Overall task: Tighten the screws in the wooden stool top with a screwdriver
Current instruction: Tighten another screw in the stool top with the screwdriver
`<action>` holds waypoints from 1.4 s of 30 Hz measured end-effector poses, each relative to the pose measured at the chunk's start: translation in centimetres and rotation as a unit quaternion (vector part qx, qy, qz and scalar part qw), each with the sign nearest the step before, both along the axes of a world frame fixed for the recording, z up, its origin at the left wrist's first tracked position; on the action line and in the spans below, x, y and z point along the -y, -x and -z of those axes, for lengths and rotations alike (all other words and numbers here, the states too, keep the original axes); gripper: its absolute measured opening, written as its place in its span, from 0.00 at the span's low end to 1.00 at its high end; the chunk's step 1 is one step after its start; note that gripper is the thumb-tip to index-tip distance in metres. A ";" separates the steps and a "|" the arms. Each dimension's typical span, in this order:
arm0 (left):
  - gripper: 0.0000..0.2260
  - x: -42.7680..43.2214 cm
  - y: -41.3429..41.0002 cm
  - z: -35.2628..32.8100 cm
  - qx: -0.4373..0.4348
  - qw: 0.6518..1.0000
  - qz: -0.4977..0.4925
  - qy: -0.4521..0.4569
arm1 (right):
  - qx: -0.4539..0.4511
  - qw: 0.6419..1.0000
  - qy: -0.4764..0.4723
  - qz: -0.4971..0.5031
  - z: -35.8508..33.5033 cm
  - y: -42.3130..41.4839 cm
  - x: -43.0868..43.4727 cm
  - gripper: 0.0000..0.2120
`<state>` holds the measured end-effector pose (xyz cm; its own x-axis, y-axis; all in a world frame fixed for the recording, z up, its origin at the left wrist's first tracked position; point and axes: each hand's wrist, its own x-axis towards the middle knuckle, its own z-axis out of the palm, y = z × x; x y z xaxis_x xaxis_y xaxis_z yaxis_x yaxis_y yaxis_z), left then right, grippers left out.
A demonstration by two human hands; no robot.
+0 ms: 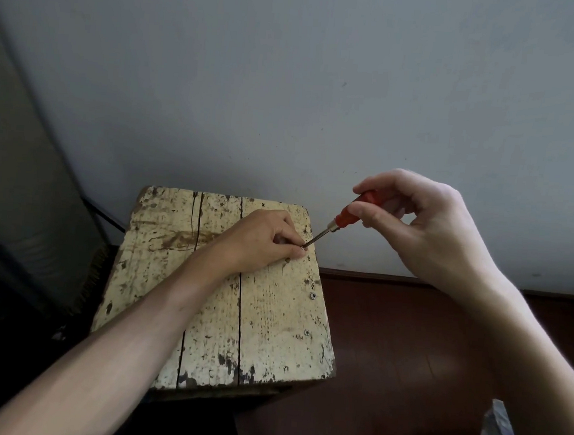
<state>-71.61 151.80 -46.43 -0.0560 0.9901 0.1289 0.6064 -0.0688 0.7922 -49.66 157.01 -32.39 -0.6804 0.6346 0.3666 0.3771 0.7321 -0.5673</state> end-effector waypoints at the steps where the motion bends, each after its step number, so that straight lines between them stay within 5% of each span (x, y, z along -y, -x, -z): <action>1: 0.08 0.0 0.0 0.0 -0.001 1.000 -0.001 0.000 | -0.005 1.000 0.001 0.003 0.1 0.1 0.0 0.07; 9: 0.10 0.6 1.0 -0.6 0.060 0.998 -0.030 -0.015 | 0.022 0.996 0.063 -0.055 0.0 -0.5 -0.4 0.15; 13: 0.12 0.8 4.2 -0.8 -0.058 0.943 -0.314 -0.097 | 0.043 0.995 0.065 -0.066 0.0 -0.6 -0.6 0.17; 15: 0.16 1.0 5.6 -0.4 -0.135 0.908 -0.394 -0.050 | 0.041 0.996 0.054 -0.061 0.0 -0.5 -0.6 0.16; 19: 0.21 0.7 5.7 0.7 -0.216 0.906 -0.359 0.069 | 0.034 0.998 0.029 -0.051 0.2 -0.4 -0.6 0.12; 27: 0.21 0.8 5.3 0.6 -0.262 0.909 -0.316 0.075 | 0.028 0.999 -0.038 0.013 0.7 -0.1 -0.3 0.06; 38: 0.20 1.1 4.8 0.1 -0.243 0.914 -0.317 0.074 | 0.278 0.944 -0.157 -0.088 -2.9 1.0 -1.2 0.07; 42: 0.20 1.1 4.8 0.1 -0.242 0.915 -0.314 0.074 | 0.300 0.927 -0.200 -0.103 -3.2 1.0 -1.1 0.09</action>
<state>-76.38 150.66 -46.56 -0.5921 0.7904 0.1572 0.7720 0.5003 0.3921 -50.66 158.15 -29.20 -0.9295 0.3639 0.0606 0.3662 0.9300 0.0327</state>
